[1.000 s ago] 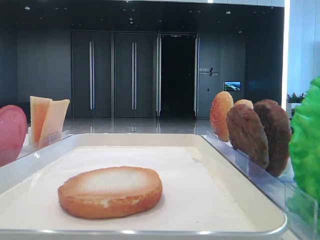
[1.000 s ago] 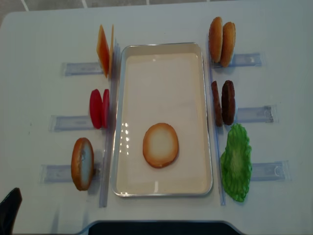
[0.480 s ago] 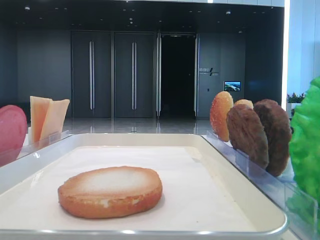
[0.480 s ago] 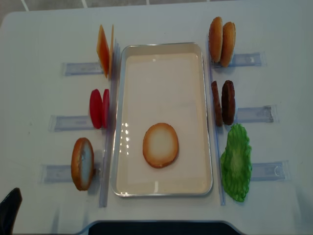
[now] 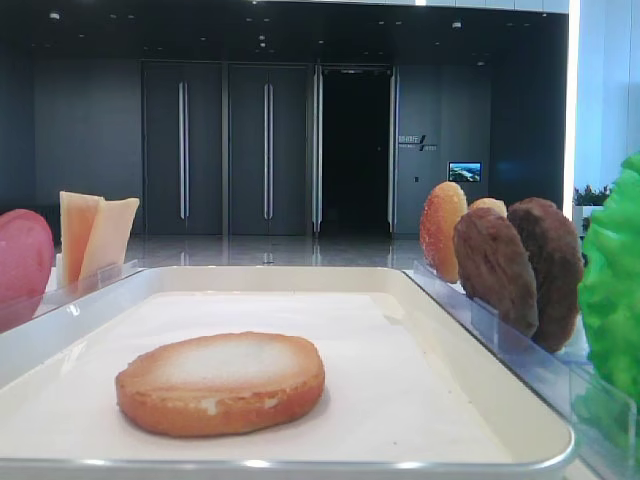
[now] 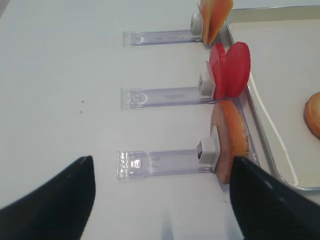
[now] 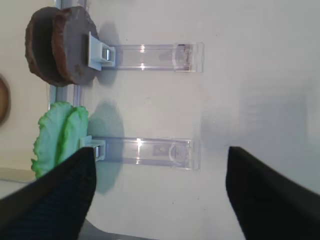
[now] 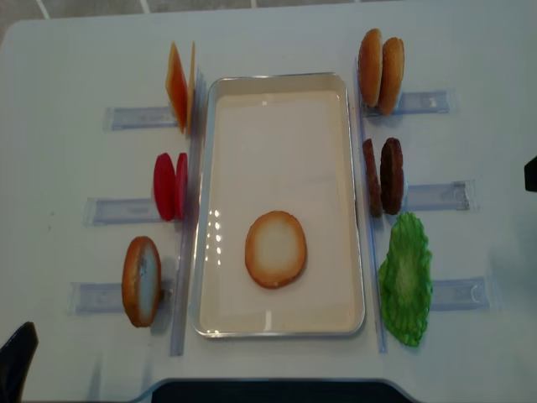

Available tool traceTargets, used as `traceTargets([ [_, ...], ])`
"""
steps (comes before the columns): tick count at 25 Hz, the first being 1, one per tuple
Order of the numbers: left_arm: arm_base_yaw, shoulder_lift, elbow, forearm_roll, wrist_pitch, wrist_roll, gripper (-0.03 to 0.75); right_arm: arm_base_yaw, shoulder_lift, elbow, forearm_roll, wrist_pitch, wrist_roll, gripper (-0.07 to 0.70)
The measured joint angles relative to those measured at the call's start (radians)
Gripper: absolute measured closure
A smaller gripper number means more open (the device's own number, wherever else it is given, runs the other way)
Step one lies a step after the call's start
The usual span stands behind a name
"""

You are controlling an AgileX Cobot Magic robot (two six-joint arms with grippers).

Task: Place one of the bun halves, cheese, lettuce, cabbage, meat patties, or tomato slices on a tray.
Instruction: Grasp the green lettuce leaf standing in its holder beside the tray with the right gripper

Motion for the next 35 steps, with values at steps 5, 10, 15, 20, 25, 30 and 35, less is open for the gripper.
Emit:
traceTargets([
  [5, 0.000, -0.001, 0.000, 0.000, 0.000, 0.000, 0.073, 0.000, 0.095, -0.059, 0.000, -0.001, -0.006, 0.091],
  [10, 0.000, -0.001, 0.000, 0.000, 0.000, 0.000, 0.073, 0.000, 0.107, -0.060, 0.000, 0.001, -0.006, 0.091],
  [15, 0.000, -0.001, 0.000, 0.000, 0.000, 0.000, 0.073, 0.000, 0.107, -0.061, 0.001, 0.002, 0.024, 0.091],
  [20, 0.000, -0.001, 0.000, 0.000, 0.000, 0.000, 0.073, 0.056, 0.107, -0.061, 0.001, 0.002, 0.062, 0.091],
  [25, 0.000, -0.001, 0.000, 0.000, 0.000, 0.000, 0.073, 0.181, 0.107, -0.061, 0.001, -0.001, 0.143, 0.091],
  [30, 0.000, -0.001, 0.000, 0.000, 0.000, 0.000, 0.073, 0.305, 0.107, -0.061, -0.032, -0.011, 0.263, 0.091],
  [35, 0.000, -0.001, 0.000, 0.000, 0.000, 0.000, 0.073, 0.434, 0.109, -0.061, -0.090, -0.012, 0.389, 0.091],
])
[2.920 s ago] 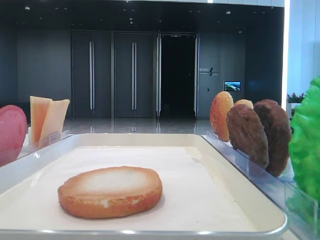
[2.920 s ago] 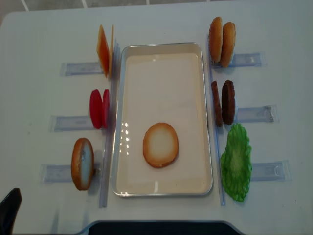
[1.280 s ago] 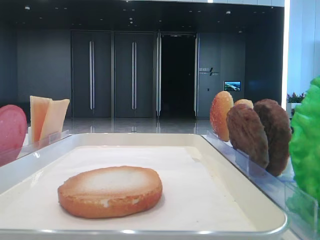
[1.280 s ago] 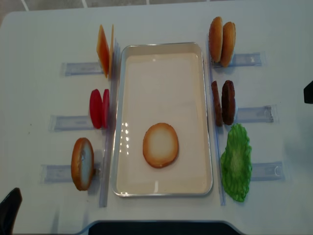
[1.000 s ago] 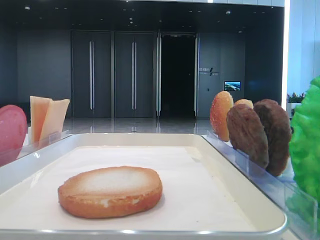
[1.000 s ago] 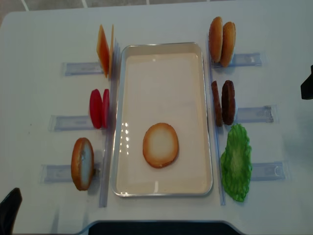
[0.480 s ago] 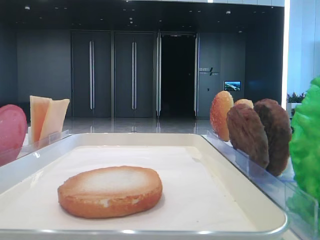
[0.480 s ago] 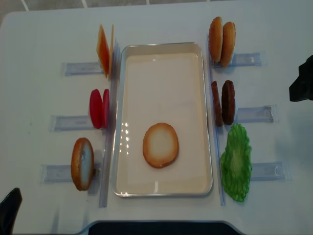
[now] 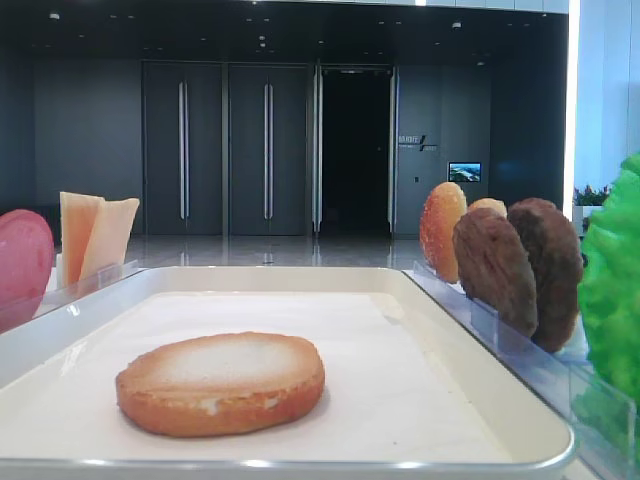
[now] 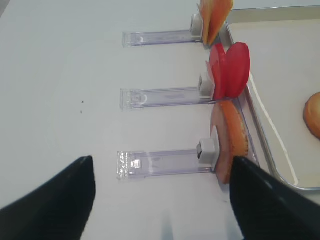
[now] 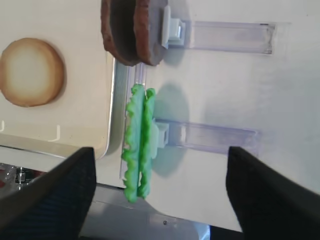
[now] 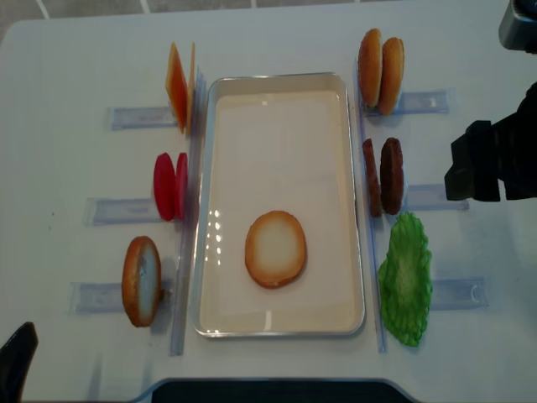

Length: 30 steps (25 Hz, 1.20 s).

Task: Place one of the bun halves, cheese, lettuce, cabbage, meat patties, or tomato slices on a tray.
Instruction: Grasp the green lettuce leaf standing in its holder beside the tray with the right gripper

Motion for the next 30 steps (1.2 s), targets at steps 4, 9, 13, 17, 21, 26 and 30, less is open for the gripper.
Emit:
traceTargets([
  [4, 0.000, 0.000, 0.000, -0.001, 0.000, 0.000, 0.073, 0.079, 0.022, -0.002, -0.013, 0.000, 0.078, 0.091],
  [9, 0.000, 0.000, 0.000, -0.001, 0.000, 0.000, 0.073, 0.155, 0.110, -0.004, -0.017, -0.016, 0.146, 0.091],
  [13, 0.000, 0.000, 0.000, -0.001, 0.000, 0.000, 0.073, 0.199, 0.173, -0.004, -0.040, -0.032, 0.185, 0.091],
  [17, 0.000, 0.000, 0.000, -0.001, 0.000, 0.000, 0.073, 0.208, 0.204, -0.004, -0.050, -0.039, 0.193, 0.091],
  [21, 0.000, 0.000, 0.000, -0.002, 0.000, 0.000, 0.073, 0.208, 0.228, -0.004, -0.089, -0.039, 0.193, 0.091],
  [26, 0.000, 0.000, 0.000, -0.002, 0.000, 0.000, 0.073, 0.208, 0.271, 0.031, -0.078, -0.043, 0.195, 0.091],
  [30, 0.000, 0.000, 0.000, -0.002, 0.000, 0.000, 0.073, 0.208, 0.279, 0.036, -0.062, -0.044, 0.197, 0.092],
])
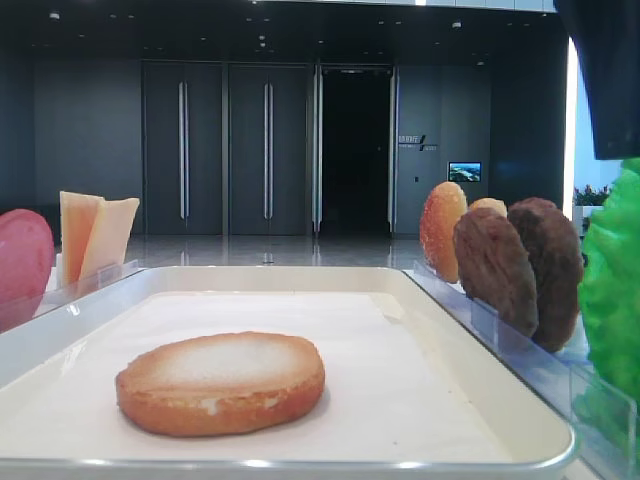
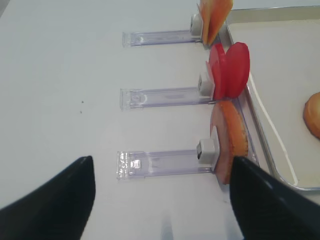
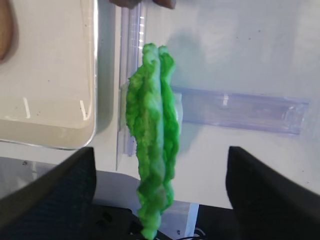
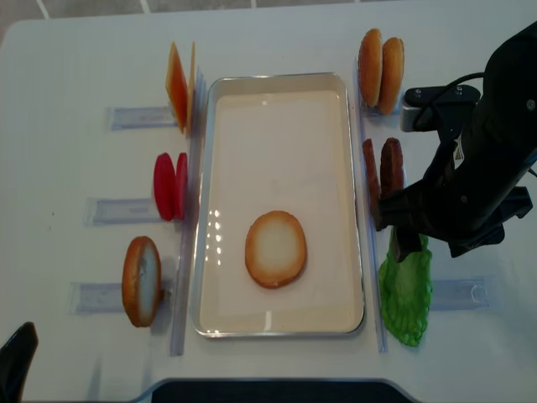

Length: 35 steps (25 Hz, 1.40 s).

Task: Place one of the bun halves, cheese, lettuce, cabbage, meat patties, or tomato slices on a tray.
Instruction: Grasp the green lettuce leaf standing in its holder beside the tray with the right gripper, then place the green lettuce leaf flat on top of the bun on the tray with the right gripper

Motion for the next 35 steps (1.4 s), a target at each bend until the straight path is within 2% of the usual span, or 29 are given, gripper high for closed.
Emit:
traceTargets([
  [5, 0.000, 0.000, 0.000, -0.001, 0.000, 0.000, 0.073, 0.000, 0.000, 0.000, 0.004, 0.000, 0.016, 0.166],
  [8, 0.000, 0.000, 0.000, -0.001, 0.000, 0.000, 0.073, 0.000, 0.000, 0.000, 0.004, -0.001, 0.020, 0.265],
  [12, 0.000, 0.000, 0.000, -0.001, 0.000, 0.000, 0.073, 0.000, 0.000, 0.000, 0.004, -0.003, 0.021, 0.435],
  [13, 0.000, 0.000, 0.000, -0.001, 0.000, 0.000, 0.073, 0.000, 0.000, 0.000, 0.004, -0.003, 0.021, 0.517],
  [16, 0.000, 0.000, 0.000, -0.001, 0.000, 0.000, 0.073, 0.000, 0.000, 0.000, 0.004, -0.001, 0.021, 0.563],
  [24, 0.000, 0.000, 0.000, -0.001, 0.000, 0.000, 0.073, 0.008, -0.001, -0.040, 0.001, 0.052, 0.021, 0.563],
  [35, 0.000, 0.000, 0.000, -0.001, 0.000, 0.000, 0.073, 0.080, -0.082, -0.144, 0.005, 0.057, 0.068, 0.563],
])
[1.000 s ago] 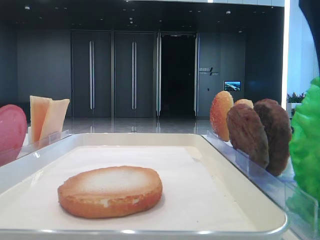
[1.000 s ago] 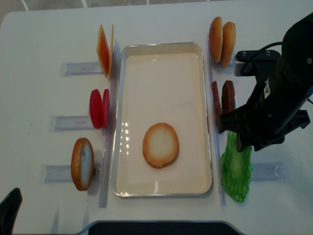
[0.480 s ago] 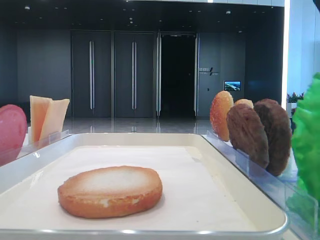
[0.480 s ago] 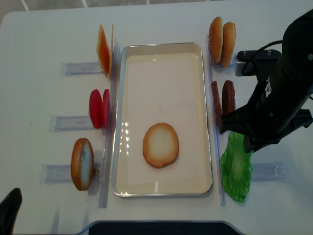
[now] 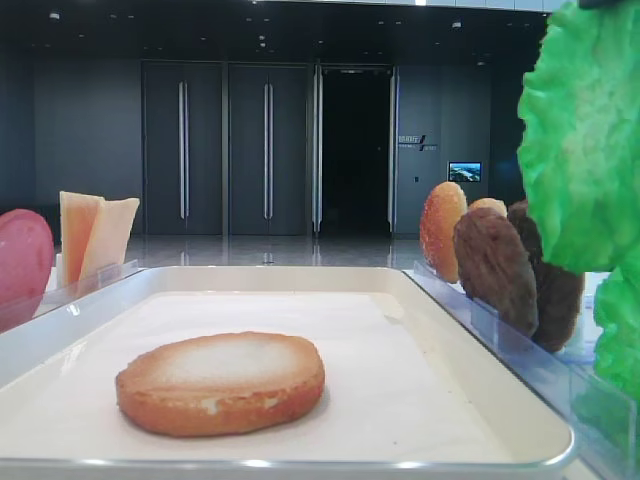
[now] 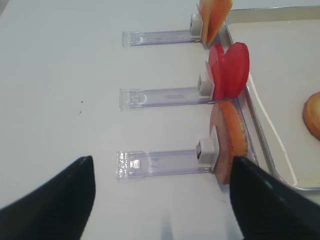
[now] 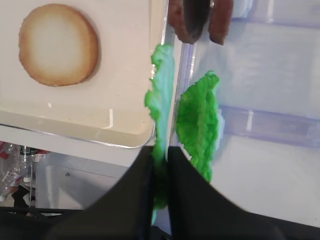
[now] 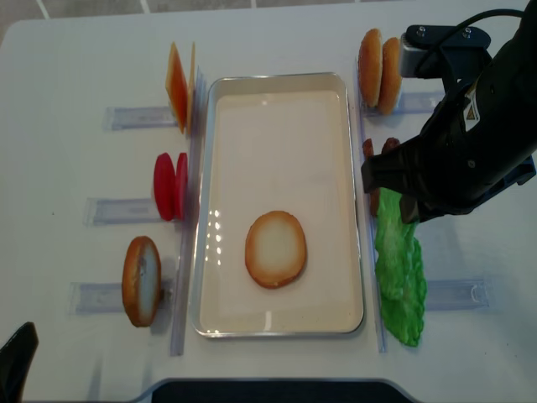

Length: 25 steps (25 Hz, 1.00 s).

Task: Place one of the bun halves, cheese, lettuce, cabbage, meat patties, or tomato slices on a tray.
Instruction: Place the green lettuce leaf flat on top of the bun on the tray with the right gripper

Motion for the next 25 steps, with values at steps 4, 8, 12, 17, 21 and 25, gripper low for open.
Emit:
traceTargets([
  [4, 0.000, 0.000, 0.000, 0.000, 0.000, 0.000, 0.073, 0.031, -0.008, -0.001, 0.048, 0.001, -0.026, 0.563],
  [8, 0.000, 0.000, 0.000, 0.000, 0.000, 0.000, 0.073, 0.054, -0.008, -0.007, 0.105, -0.045, -0.038, 0.563],
  [12, 0.000, 0.000, 0.000, 0.000, 0.000, 0.000, 0.073, 0.078, -0.008, -0.009, 0.131, -0.167, -0.040, 0.563],
  [17, 0.000, 0.000, 0.000, 0.000, 0.000, 0.000, 0.071, 0.098, -0.008, -0.009, 0.178, -0.297, -0.077, 0.563],
  [21, 0.000, 0.000, 0.000, 0.000, 0.000, 0.000, 0.071, 0.098, -0.005, -0.009, 0.255, -0.376, -0.147, 0.563],
  [25, 0.000, 0.000, 0.000, 0.000, 0.000, 0.000, 0.071, 0.098, -0.005, 0.005, 0.355, -0.463, -0.245, 0.563],
])
